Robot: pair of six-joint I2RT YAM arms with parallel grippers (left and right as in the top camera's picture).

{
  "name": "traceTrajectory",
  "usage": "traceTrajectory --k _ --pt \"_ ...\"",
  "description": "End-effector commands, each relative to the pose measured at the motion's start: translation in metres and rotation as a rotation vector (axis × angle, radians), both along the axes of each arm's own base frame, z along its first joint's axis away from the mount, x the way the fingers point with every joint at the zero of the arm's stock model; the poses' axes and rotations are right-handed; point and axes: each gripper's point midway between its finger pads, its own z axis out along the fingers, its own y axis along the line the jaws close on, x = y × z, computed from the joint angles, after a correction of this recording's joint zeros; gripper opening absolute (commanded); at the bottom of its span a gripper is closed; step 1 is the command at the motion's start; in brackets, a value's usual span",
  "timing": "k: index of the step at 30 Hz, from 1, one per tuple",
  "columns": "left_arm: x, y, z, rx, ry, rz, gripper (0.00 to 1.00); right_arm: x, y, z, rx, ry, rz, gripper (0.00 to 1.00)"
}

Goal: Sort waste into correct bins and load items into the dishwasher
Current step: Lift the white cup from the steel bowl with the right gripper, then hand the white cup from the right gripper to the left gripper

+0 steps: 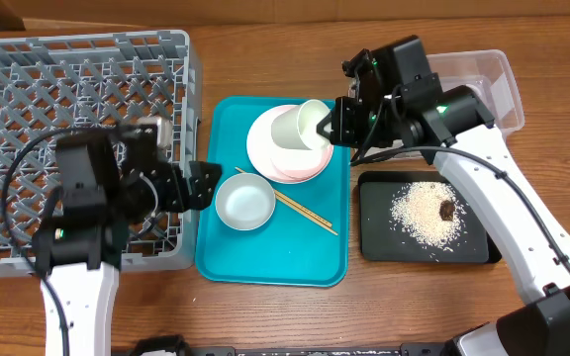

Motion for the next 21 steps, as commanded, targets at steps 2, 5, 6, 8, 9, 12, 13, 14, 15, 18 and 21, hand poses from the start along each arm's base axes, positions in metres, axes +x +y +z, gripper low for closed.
traceTrajectory --k 2,5,6,8,9,12,13,14,15,18,21 --pt "-0.004 -0.055 0.035 -0.267 -0.130 -0.364 1.00 -0.028 0.025 0.028 0.221 0.047 0.194 0.04" --pt "-0.005 -0.068 0.048 -0.367 -0.201 -0.499 1.00 -0.037 0.032 0.038 0.289 0.073 0.242 0.04" --pt "-0.005 -0.071 0.051 -0.391 -0.218 -0.530 1.00 -0.040 0.033 0.041 0.309 0.080 0.257 0.04" --pt "-0.005 -0.075 0.055 -0.433 -0.237 -0.574 1.00 -0.045 0.036 0.047 0.348 0.090 0.286 0.04" --pt "-0.006 -0.079 0.058 -0.456 -0.249 -0.602 1.00 -0.047 0.038 0.050 0.368 0.093 0.300 0.04" --pt "-0.010 -0.088 0.068 -0.516 -0.292 -0.693 1.00 -0.050 0.041 0.057 0.405 0.092 0.327 0.04" --pt "-0.012 -0.091 0.071 -0.530 -0.307 -0.721 1.00 -0.051 0.041 0.058 0.410 0.093 0.332 0.04" --pt "-0.014 -0.095 0.074 -0.540 -0.322 -0.749 1.00 -0.052 0.042 0.060 0.422 0.095 0.340 0.04" --pt "-0.016 -0.098 0.076 -0.546 -0.334 -0.773 1.00 -0.055 0.043 0.063 0.439 0.100 0.354 0.04" --pt "-0.019 -0.107 0.078 -0.544 -0.355 -0.815 0.99 -0.061 0.046 0.073 0.496 0.105 0.398 0.04" --pt "-0.022 -0.115 0.081 -0.536 -0.381 -0.853 0.95 -0.067 0.047 0.080 0.538 0.116 0.431 0.04"
